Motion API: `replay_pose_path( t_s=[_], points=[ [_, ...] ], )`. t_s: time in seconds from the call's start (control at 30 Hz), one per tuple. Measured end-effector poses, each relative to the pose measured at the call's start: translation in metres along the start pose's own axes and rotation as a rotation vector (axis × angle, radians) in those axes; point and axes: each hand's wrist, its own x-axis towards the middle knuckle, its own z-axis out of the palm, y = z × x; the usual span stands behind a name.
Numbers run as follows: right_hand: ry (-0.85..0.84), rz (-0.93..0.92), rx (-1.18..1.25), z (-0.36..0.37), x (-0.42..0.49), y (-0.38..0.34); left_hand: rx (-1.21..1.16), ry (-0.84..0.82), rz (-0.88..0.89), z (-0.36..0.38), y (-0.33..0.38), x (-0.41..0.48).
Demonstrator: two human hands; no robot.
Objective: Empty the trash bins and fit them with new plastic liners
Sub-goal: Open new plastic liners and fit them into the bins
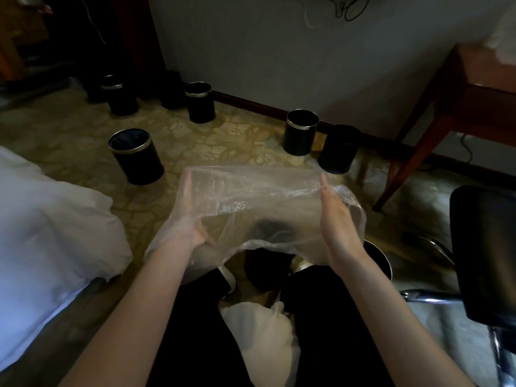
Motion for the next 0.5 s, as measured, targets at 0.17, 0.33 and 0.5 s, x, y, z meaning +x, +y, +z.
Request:
replay_pose_path(
  t_s=[0.17, 0.33, 0.5],
  points=[
    [0.056, 0.026, 0.010, -0.007, 0.000, -0.002, 0.003, -0.071, 0.011, -0.020, 0.005, 0.001],
    [0.038, 0.065, 0.068, -0.016, -0.007, 0.000, 0.056, 0.021, -0.059, -0.035, 0.003, 0.001],
    [0.044, -0.050, -0.261, -0.026, -0.021, 0.006, 0.081, -0.148, -0.003, -0.022, 0.009, -0.014]
  ],
)
